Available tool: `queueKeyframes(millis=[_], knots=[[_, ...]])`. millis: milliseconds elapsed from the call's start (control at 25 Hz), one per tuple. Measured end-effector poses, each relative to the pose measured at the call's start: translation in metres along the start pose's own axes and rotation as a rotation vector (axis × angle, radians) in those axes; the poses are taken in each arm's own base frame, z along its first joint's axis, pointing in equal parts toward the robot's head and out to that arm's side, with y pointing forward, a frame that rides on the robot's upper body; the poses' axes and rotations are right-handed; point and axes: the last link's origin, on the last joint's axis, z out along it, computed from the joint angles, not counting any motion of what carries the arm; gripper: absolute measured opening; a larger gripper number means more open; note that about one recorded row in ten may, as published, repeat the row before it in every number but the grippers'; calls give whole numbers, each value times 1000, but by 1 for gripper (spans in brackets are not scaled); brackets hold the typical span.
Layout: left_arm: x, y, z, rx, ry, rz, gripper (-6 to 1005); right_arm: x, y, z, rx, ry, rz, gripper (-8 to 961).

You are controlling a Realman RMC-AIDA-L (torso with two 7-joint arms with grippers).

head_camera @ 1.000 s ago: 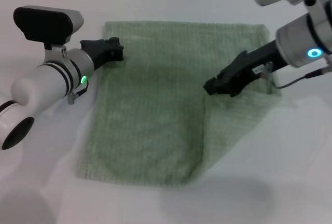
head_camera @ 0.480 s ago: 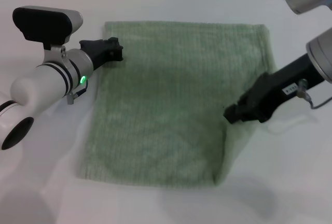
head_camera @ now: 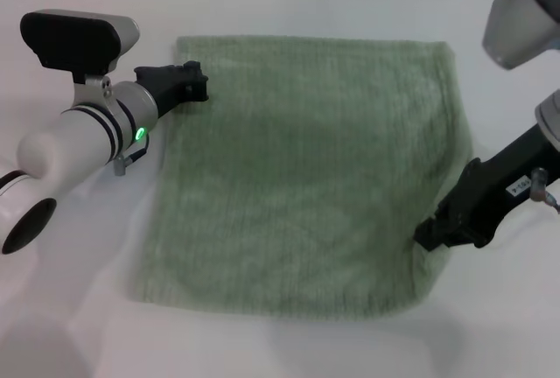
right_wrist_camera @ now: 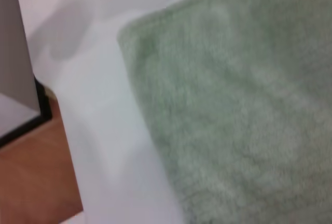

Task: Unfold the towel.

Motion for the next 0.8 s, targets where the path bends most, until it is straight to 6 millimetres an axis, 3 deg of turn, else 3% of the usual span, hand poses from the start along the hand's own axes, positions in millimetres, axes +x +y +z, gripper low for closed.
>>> queueKeyframes(millis=[280,480,680,800], knots=[[0,0,0,0,0,-1,-1,-2,0,2,1,13,-9,40],[0,0,0,0,0,-1,-1,-3,0,2,2,10,-14,267],[0,0,0,0,1,-1,0,-9,-10,-2,74,-56,-9,361],[0,0,0,0,1,-1,0,-15,-31,-7,231,-194,-1,362]])
